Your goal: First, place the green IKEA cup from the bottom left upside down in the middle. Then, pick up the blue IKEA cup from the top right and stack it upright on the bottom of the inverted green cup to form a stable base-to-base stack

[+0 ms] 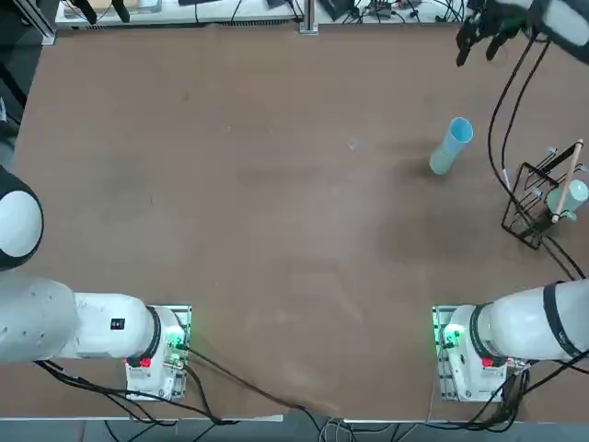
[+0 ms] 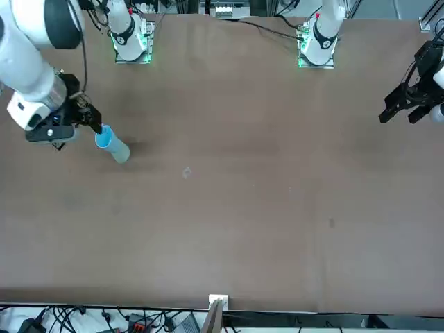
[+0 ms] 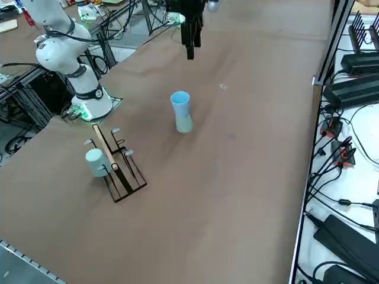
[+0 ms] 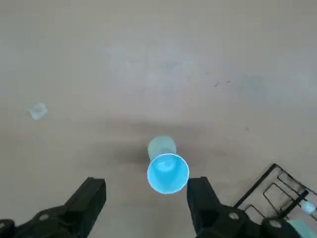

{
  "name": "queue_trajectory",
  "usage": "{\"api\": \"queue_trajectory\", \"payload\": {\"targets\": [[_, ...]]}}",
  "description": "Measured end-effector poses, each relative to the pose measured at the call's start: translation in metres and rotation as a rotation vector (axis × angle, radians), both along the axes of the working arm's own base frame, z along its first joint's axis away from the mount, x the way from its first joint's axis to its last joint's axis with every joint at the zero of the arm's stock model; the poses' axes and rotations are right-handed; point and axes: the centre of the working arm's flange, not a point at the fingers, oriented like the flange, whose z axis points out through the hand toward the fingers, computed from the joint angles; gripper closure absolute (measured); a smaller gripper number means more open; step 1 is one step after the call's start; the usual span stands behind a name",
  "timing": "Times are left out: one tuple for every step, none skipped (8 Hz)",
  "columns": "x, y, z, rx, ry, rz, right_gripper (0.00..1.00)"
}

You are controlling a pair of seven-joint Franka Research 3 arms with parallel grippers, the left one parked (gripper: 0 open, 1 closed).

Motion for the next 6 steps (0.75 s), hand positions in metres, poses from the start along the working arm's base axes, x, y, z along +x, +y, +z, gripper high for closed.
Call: {"api": "queue_trajectory", "payload": {"targets": [[0.001, -0.01, 0.022, 0.038, -0.001, -0.032, 0.0], [0.002, -0.02, 0.041, 0.06, -0.007, -0.052, 0.0], [0.001, -0.025, 0.057, 0.065, -0.013, -0.06, 0.0], [-0.001, -0.026, 0.07, 0.065, -0.013, -0.061, 0.0], [-0.003, -0.027, 0.079, 0.065, -0.01, -0.062, 0.0], [-0.004, -0.029, 0.086, 0.065, -0.007, -0.064, 0.0]]}}
